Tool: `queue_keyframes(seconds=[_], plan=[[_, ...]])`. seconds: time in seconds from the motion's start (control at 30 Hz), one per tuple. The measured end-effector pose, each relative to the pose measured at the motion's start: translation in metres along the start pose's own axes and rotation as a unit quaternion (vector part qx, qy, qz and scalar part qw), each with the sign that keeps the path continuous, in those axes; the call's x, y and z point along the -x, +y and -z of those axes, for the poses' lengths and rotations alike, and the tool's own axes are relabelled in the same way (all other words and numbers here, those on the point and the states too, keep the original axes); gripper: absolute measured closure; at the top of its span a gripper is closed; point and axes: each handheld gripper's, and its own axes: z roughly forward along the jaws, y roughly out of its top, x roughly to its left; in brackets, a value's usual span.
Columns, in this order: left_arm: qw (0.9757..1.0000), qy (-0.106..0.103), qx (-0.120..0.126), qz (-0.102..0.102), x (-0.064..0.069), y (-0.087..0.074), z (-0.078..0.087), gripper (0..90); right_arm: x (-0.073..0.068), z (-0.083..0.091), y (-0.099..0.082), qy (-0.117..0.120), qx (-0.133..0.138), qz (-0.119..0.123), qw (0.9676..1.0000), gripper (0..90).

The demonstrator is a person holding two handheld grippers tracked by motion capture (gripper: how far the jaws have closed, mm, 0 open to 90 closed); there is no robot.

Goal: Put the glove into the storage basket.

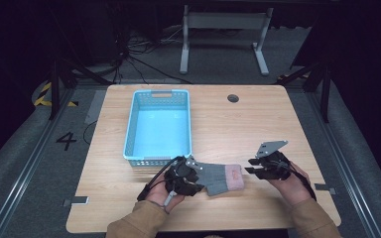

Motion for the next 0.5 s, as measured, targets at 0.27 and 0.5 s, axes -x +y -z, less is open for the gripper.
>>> queue_keyframes(seconds=[0.27,0.5], plan=[[0.9995,0.011,0.026,0.012,-0.004,0.01,0.001,47.7,0.009,0.017,-0.011,-0.006,0.018,-0.035,0.9992,61.7],[0.9989,0.016,0.037,0.023,-0.005,0.014,-0.005,40.5,0.011,0.018,-0.015,-0.004,0.015,-0.047,0.9988,61.3]])
